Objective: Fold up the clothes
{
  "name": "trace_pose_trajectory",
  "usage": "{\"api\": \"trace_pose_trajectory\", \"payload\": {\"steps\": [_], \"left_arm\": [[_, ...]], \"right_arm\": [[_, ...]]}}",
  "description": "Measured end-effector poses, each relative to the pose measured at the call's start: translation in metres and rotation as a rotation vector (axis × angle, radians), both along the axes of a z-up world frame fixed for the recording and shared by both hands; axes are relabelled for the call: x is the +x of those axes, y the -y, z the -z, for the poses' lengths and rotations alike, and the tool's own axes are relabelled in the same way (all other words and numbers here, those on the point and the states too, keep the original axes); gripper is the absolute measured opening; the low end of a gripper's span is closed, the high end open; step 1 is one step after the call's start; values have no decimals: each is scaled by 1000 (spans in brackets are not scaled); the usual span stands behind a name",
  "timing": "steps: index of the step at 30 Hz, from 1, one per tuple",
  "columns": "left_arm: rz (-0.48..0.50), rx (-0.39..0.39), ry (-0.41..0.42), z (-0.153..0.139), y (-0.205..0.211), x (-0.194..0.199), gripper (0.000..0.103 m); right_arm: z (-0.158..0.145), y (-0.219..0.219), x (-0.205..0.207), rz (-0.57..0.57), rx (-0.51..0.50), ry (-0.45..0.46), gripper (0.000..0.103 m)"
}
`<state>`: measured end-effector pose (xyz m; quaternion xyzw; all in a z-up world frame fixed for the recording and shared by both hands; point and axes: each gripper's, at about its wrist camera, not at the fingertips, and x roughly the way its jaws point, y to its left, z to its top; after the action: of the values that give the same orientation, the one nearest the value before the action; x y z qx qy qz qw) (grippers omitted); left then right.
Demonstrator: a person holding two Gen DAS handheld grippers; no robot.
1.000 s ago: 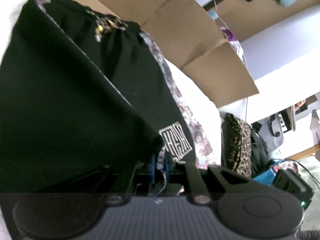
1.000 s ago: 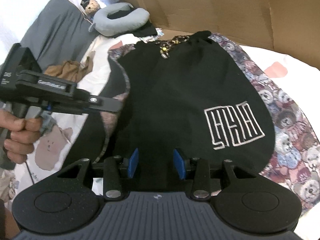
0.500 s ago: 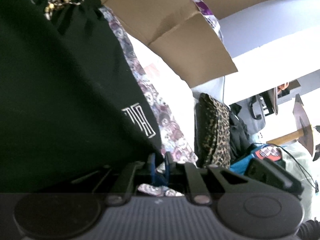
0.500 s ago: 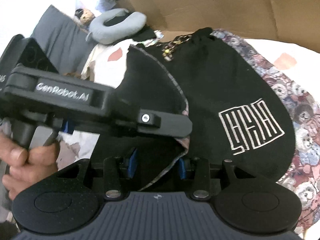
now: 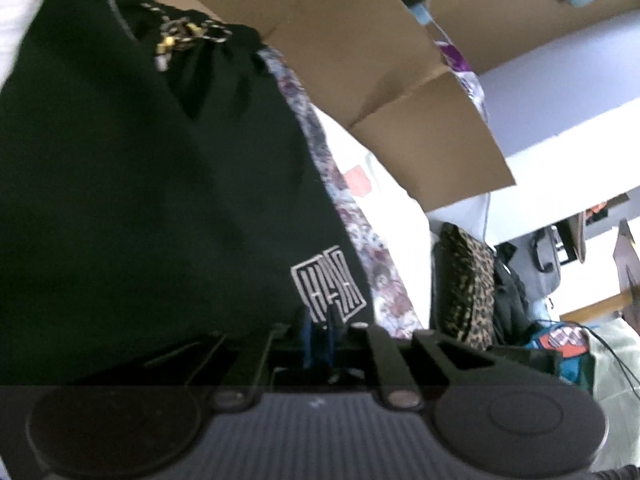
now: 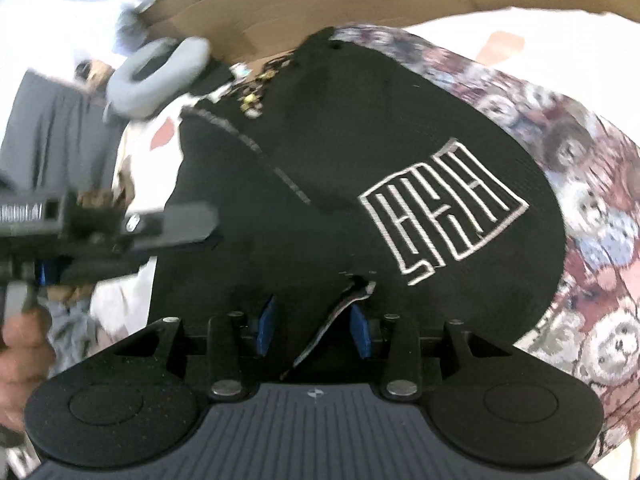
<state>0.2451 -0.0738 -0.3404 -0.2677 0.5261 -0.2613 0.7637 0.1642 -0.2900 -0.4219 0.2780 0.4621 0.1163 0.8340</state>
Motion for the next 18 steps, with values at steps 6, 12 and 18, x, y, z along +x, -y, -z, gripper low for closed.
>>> {"api": "trace_pose_trajectory", "payload": {"steps": [6, 12, 18], "left_arm": [[-21, 27, 1, 2, -13, -1, 18], [-36, 51, 0, 7, -26, -1, 24], [-32, 78, -12, 11, -31, -4, 26]], "right_arm": [[17, 15, 10, 101, 130, -61, 44], [31, 23, 18, 159, 207, -108, 33], [36, 21, 21, 148, 220, -132, 7]]}}
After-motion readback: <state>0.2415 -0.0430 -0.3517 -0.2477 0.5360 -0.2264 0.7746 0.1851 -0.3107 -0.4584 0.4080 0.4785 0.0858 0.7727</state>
